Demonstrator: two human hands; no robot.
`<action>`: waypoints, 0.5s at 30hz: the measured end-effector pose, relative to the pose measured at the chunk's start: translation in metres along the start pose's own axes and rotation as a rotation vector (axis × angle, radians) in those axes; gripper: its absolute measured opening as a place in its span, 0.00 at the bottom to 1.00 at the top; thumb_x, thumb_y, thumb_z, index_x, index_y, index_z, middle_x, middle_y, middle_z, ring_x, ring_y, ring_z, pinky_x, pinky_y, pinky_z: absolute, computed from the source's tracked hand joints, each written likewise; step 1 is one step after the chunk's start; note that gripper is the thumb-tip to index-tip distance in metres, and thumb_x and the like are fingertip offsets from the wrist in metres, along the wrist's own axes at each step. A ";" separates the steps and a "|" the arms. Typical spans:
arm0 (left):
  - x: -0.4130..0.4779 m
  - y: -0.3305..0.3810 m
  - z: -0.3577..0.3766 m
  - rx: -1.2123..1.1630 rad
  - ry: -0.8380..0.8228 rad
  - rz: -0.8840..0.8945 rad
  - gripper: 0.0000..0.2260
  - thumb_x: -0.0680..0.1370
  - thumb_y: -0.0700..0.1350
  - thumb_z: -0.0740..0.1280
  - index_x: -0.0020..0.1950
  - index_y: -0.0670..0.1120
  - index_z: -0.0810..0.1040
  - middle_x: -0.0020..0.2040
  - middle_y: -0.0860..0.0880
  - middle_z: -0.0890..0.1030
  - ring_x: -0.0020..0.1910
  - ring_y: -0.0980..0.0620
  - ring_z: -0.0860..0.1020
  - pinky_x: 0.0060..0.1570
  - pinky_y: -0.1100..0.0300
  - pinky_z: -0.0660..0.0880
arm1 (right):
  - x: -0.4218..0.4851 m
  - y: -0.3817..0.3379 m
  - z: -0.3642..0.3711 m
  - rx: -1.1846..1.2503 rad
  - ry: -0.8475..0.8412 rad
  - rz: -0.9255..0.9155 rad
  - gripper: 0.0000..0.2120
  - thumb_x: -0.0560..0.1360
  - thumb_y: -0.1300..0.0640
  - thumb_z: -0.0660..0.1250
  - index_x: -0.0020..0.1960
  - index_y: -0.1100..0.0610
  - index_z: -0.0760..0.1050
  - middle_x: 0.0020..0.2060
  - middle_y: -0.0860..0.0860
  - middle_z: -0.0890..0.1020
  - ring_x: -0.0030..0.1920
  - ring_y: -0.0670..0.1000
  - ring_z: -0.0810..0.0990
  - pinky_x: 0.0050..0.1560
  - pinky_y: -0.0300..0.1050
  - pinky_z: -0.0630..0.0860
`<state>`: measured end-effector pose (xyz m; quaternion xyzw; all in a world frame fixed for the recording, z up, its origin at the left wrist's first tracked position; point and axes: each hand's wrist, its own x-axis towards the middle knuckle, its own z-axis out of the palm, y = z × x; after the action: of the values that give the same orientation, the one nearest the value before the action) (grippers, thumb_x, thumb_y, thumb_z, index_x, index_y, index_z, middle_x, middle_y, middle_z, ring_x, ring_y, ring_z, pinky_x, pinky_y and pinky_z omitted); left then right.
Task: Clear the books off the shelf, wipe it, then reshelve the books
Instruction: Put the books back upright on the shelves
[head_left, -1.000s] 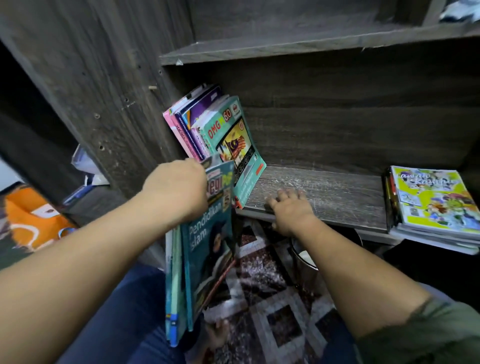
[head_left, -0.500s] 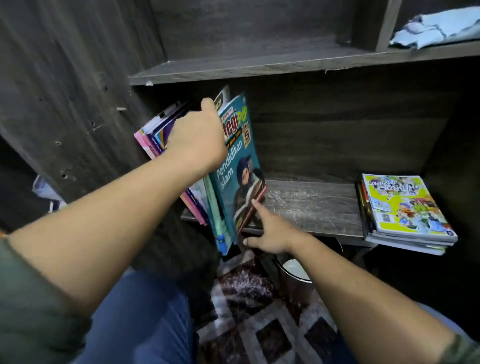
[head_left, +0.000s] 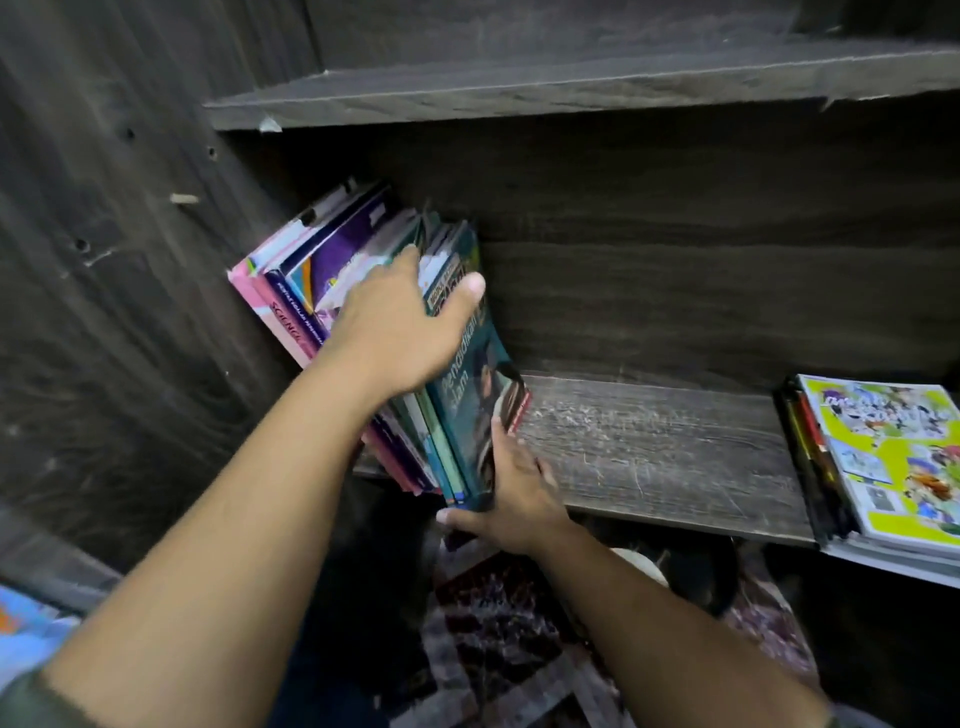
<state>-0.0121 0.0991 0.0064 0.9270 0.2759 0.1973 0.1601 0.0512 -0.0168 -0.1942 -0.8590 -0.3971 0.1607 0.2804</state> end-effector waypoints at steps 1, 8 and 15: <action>-0.006 -0.009 0.001 -0.069 0.084 0.062 0.38 0.75 0.71 0.51 0.73 0.45 0.69 0.69 0.44 0.73 0.69 0.43 0.69 0.70 0.53 0.63 | 0.006 0.001 0.004 -0.005 0.022 -0.009 0.60 0.64 0.29 0.69 0.78 0.51 0.35 0.78 0.53 0.52 0.78 0.49 0.47 0.75 0.50 0.41; -0.056 -0.066 0.031 -0.179 0.810 -0.060 0.29 0.76 0.48 0.65 0.73 0.36 0.63 0.68 0.37 0.67 0.68 0.39 0.65 0.71 0.56 0.53 | 0.030 0.014 0.004 0.026 0.022 -0.060 0.57 0.65 0.30 0.69 0.78 0.47 0.35 0.78 0.51 0.53 0.77 0.47 0.49 0.75 0.47 0.44; -0.040 -0.065 0.034 -0.475 0.662 -0.109 0.51 0.70 0.64 0.71 0.78 0.40 0.48 0.69 0.43 0.58 0.68 0.44 0.68 0.67 0.47 0.69 | 0.038 0.003 0.011 -0.003 0.044 0.009 0.67 0.58 0.24 0.68 0.76 0.50 0.29 0.79 0.53 0.48 0.78 0.49 0.43 0.76 0.50 0.39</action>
<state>-0.0566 0.1214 -0.0606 0.7349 0.3078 0.5342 0.2826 0.0721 0.0150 -0.2070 -0.8646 -0.3873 0.1422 0.2870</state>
